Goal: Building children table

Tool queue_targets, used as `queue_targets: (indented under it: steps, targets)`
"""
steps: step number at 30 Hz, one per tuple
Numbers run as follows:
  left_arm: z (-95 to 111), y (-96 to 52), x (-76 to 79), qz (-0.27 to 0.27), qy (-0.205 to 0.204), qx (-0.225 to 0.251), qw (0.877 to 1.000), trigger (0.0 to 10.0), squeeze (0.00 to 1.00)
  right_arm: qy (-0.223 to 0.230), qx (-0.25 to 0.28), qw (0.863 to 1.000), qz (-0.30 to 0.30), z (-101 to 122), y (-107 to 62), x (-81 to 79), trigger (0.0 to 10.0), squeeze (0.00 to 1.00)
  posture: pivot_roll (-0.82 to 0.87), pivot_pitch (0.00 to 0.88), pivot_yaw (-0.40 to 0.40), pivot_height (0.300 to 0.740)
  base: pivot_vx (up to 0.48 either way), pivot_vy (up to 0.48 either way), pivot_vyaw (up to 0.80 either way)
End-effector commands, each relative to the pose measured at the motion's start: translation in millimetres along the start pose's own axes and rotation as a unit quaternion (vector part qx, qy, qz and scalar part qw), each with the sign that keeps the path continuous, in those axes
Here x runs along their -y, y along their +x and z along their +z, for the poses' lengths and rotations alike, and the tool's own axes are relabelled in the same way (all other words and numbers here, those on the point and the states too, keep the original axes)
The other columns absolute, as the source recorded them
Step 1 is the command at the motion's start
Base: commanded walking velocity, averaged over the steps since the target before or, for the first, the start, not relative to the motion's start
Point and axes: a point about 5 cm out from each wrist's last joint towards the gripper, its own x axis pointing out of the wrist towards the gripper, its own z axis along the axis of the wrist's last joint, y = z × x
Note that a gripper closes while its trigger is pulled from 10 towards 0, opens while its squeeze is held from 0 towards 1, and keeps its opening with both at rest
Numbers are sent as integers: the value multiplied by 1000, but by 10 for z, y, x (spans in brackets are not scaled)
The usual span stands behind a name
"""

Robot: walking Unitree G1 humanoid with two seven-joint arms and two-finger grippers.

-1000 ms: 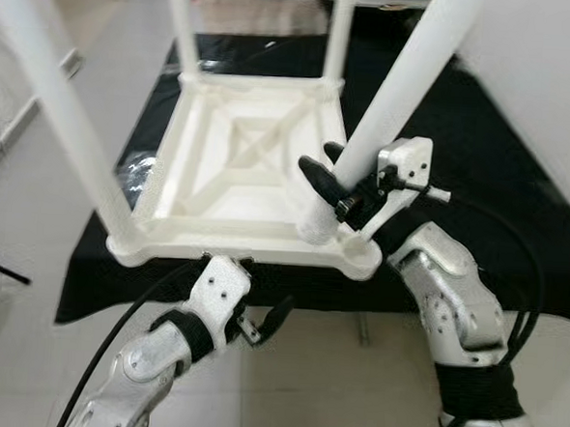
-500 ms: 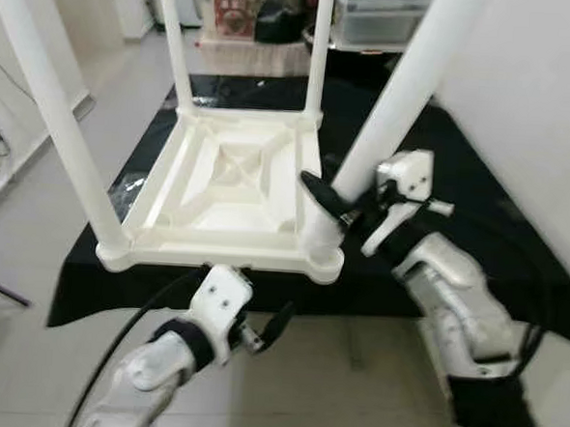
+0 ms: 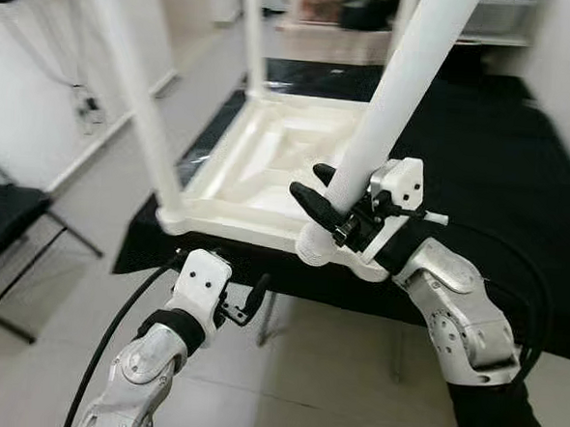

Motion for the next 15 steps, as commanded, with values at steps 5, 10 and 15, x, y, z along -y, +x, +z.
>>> queue_targets:
  steps: [5,10,15]
  targets:
    - [-35,-41,197,-116,-16,-13,993,10000,0,-29,-23,999,-35,-40,-5,117,10000,0,-38,120,22,740,0,0,0]
    - [-26,-122,319,-185,-19,-13,983,10000,0,-58,-63,994,-68,-82,-11,340,10000,0,-34,144,22,740,0,0,0]
    - [-6,-133,306,-172,-17,-7,985,10000,0,-61,-76,991,-89,-26,-14,565,10000,0,-26,172,18,740,0,0,0]
